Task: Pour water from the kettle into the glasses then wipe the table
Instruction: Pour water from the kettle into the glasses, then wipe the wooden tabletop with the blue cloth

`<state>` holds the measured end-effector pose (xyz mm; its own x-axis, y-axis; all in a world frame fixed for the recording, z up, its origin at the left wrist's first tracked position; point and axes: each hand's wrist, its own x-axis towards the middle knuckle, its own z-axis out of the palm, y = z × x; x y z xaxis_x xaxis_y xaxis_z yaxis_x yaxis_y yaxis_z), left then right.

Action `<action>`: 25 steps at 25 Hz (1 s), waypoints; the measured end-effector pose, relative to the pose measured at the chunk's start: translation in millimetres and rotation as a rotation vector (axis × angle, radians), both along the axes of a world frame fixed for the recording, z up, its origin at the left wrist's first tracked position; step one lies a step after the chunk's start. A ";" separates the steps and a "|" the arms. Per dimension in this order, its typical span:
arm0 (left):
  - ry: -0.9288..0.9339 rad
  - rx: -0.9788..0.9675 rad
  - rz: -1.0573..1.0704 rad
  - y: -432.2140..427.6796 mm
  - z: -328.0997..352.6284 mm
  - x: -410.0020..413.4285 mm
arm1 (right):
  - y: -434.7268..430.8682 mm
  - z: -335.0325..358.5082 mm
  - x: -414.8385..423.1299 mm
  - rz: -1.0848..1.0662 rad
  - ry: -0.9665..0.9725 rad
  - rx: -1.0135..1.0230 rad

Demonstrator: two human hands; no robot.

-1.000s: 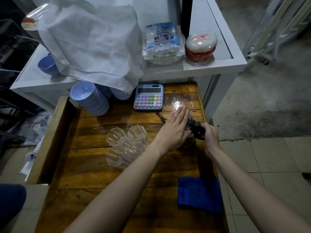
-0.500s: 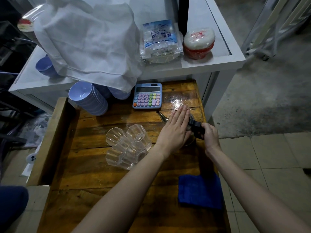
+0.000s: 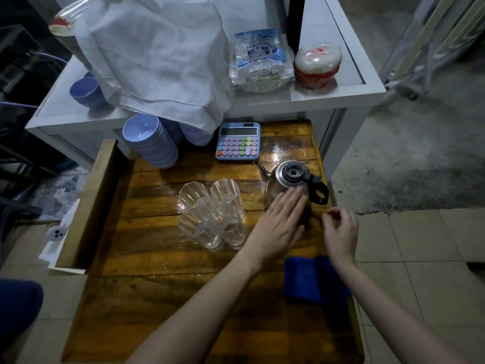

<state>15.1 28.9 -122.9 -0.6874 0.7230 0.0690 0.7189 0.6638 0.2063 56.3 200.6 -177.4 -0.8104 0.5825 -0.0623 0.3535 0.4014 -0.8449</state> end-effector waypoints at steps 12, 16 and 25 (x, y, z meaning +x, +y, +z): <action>-0.158 0.010 0.269 -216.8 -75.9 165.3 | -80.7 -64.6 149.9 0.496 -0.547 0.603; -0.194 0.111 0.526 -291.2 -92.9 184.6 | -113.0 -65.1 157.9 0.502 -0.587 0.669; -0.158 0.063 0.863 -398.9 -126.9 183.7 | -156.1 -57.9 161.5 0.682 -0.530 0.641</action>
<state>198.8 -370.0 -249.8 -0.9972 -0.0554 -0.0505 -0.0686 0.9466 0.3151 217.9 44.5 -235.3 -0.9364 0.0663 -0.3446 0.1465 0.9662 -0.2121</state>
